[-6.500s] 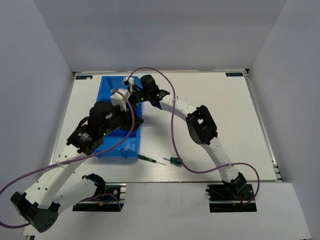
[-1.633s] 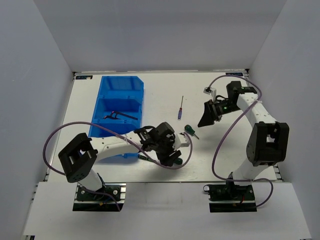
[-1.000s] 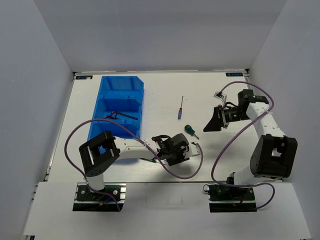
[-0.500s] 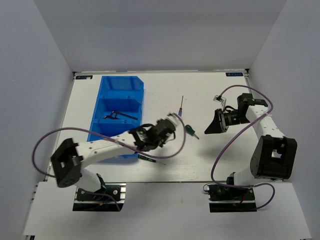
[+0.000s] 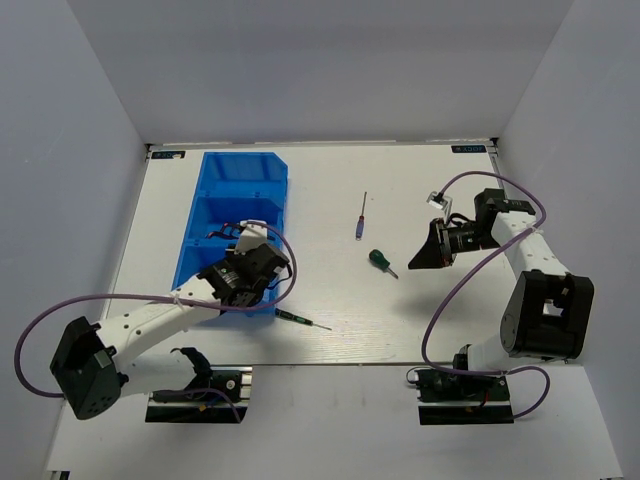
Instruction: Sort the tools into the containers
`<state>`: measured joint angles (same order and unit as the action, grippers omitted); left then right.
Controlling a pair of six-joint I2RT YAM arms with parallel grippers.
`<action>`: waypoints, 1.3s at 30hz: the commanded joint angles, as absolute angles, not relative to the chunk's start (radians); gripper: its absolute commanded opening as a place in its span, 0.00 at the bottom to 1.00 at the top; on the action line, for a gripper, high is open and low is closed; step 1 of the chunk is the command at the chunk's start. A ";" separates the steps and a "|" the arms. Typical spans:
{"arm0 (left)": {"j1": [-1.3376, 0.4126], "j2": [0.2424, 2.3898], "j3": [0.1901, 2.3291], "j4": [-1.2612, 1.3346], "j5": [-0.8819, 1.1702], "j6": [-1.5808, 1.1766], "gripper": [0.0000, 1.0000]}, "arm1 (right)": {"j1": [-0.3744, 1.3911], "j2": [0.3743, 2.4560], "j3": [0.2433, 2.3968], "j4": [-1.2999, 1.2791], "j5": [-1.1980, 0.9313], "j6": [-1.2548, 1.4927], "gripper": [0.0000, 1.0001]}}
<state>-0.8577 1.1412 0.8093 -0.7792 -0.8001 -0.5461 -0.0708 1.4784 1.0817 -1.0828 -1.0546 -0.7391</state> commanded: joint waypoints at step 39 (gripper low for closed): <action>-0.750 1.072 1.051 -0.732 -0.054 -0.284 0.77 | 0.431 1.960 1.321 -0.620 -0.190 -0.425 0.54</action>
<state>-0.7498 1.1320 1.0027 -0.7265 -0.0608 -0.2600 0.4141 1.9347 1.3224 -0.6296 -0.2295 -0.4404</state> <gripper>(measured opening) 0.770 0.582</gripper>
